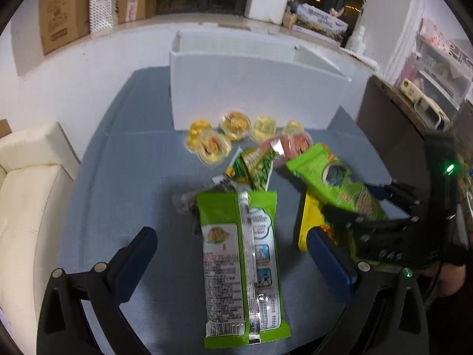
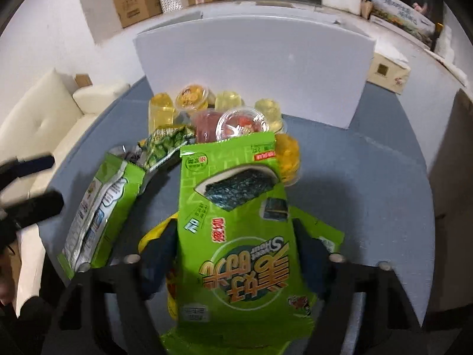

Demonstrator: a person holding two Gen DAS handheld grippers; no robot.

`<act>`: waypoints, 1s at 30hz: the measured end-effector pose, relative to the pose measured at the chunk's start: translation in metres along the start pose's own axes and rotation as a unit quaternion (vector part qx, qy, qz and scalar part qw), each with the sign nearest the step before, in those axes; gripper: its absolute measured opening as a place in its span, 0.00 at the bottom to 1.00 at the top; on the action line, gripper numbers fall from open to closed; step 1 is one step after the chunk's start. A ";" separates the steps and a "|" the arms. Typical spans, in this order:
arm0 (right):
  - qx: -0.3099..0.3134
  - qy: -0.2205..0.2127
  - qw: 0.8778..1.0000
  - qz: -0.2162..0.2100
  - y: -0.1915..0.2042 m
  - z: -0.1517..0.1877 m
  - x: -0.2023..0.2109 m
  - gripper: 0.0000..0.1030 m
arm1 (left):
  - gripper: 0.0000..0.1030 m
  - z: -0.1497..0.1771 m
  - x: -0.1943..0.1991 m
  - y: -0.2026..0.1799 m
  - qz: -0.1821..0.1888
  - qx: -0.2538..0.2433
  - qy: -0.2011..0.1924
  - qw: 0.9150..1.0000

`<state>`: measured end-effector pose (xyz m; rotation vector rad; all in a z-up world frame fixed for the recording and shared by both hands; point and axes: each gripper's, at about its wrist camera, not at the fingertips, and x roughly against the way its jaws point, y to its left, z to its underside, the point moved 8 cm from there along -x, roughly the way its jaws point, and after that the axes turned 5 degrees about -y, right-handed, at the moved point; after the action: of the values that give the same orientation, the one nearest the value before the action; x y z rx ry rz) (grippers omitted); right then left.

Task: Organize snacks
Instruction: 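Grasp a green snack bar with the left tool while the right tool grasps a seaweed pack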

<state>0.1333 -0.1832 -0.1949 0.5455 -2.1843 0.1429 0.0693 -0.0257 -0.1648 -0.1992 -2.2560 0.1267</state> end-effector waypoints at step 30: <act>-0.041 -0.086 0.995 -0.010 0.006 -0.010 0.082 0.71 | 0.67 0.031 -0.005 -0.015 0.092 0.018 0.031 0.995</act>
<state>0.0936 -0.2026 -0.1246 0.5500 -2.3387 -0.0036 0.0471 -0.0420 -0.1853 -0.3864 -2.1686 0.2558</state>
